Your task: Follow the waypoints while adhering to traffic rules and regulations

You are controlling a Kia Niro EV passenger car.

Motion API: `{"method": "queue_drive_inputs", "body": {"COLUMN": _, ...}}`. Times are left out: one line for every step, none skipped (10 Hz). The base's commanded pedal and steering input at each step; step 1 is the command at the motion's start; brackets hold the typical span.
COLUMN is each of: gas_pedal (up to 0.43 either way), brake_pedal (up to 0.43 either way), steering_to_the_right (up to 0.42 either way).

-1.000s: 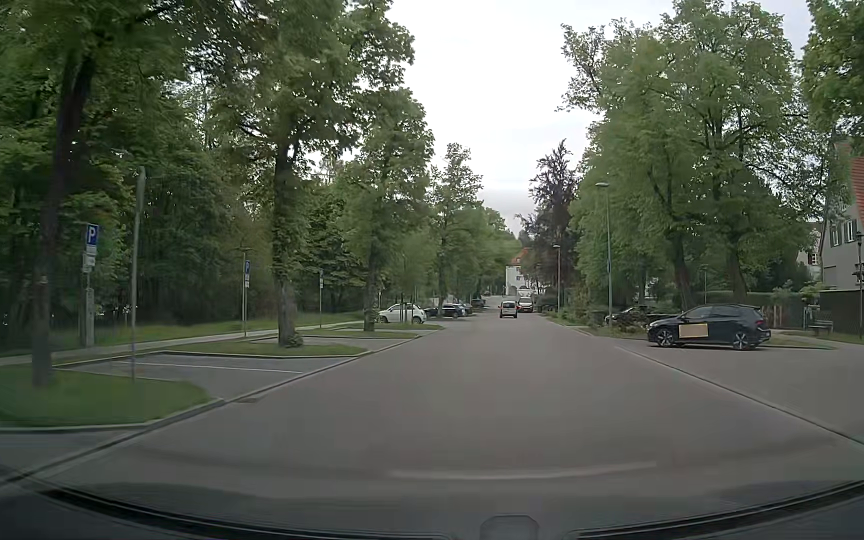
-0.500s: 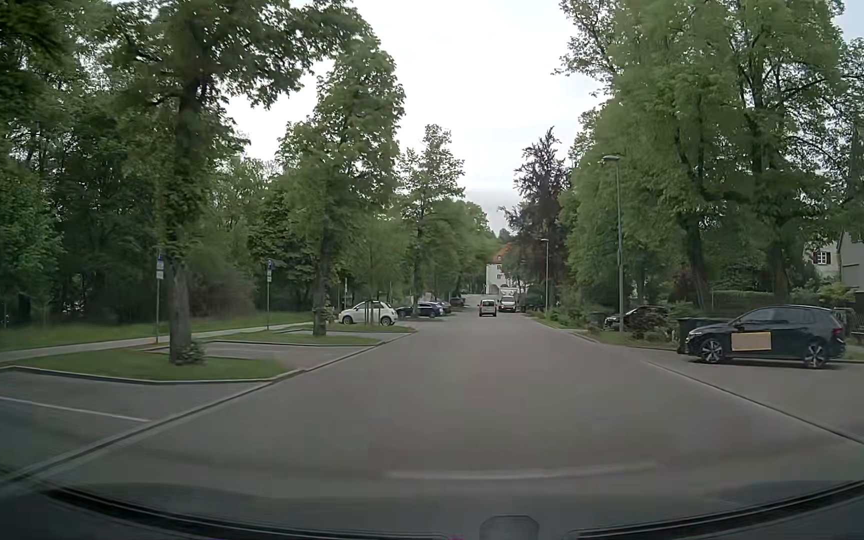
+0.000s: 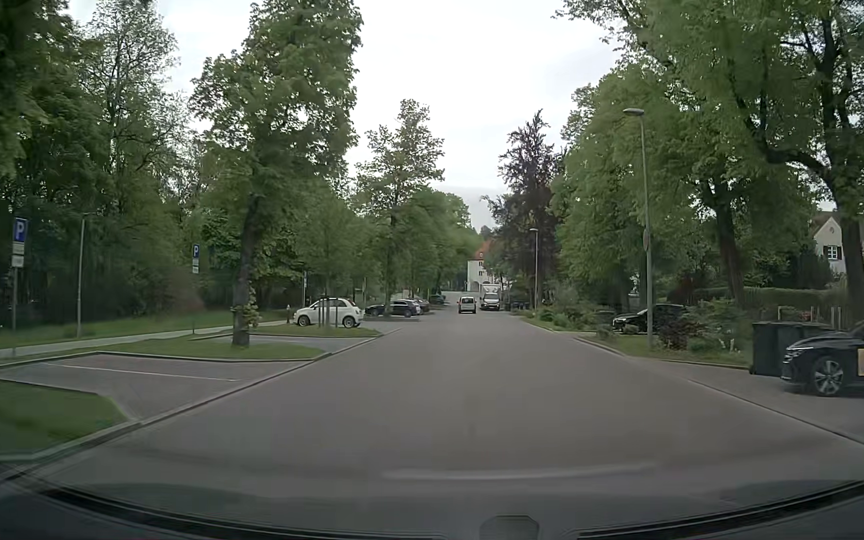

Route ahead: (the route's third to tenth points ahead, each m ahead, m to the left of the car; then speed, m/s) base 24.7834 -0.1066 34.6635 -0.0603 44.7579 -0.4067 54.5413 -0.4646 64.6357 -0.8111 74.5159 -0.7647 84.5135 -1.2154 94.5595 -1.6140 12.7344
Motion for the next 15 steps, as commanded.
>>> {"method": "queue_drive_inputs", "body": {"gas_pedal": 0.169, "brake_pedal": 0.000, "steering_to_the_right": 0.015}}
{"method": "queue_drive_inputs", "body": {"gas_pedal": 0.157, "brake_pedal": 0.000, "steering_to_the_right": 0.011}}
{"method": "queue_drive_inputs", "body": {"gas_pedal": 0.138, "brake_pedal": 0.000, "steering_to_the_right": 0.008}}
{"method": "queue_drive_inputs", "body": {"gas_pedal": 0.118, "brake_pedal": 0.000, "steering_to_the_right": 0.005}}
{"method": "queue_drive_inputs", "body": {"gas_pedal": 0.098, "brake_pedal": 0.000, "steering_to_the_right": 0.003}}
{"method": "queue_drive_inputs", "body": {"gas_pedal": 0.087, "brake_pedal": 0.000, "steering_to_the_right": 0.003}}
{"method": "queue_drive_inputs", "body": {"gas_pedal": 0.079, "brake_pedal": 0.000, "steering_to_the_right": 0.003}}
{"method": "queue_drive_inputs", "body": {"gas_pedal": 0.079, "brake_pedal": 0.000, "steering_to_the_right": 0.000}}
{"method": "queue_drive_inputs", "body": {"gas_pedal": 0.079, "brake_pedal": 0.000, "steering_to_the_right": -0.003}}
{"method": "queue_drive_inputs", "body": {"gas_pedal": 0.079, "brake_pedal": 0.000, "steering_to_the_right": -0.004}}
{"method": "queue_drive_inputs", "body": {"gas_pedal": 0.079, "brake_pedal": 0.000, "steering_to_the_right": -0.004}}
{"method": "queue_drive_inputs", "body": {"gas_pedal": 0.079, "brake_pedal": 0.000, "steering_to_the_right": -0.004}}
{"method": "queue_drive_inputs", "body": {"gas_pedal": 0.079, "brake_pedal": 0.000, "steering_to_the_right": -0.004}}
{"method": "queue_drive_inputs", "body": {"gas_pedal": 0.079, "brake_pedal": 0.000, "steering_to_the_right": -0.004}}
{"method": "queue_drive_inputs", "body": {"gas_pedal": 0.079, "brake_pedal": 0.000, "steering_to_the_right": -0.004}}
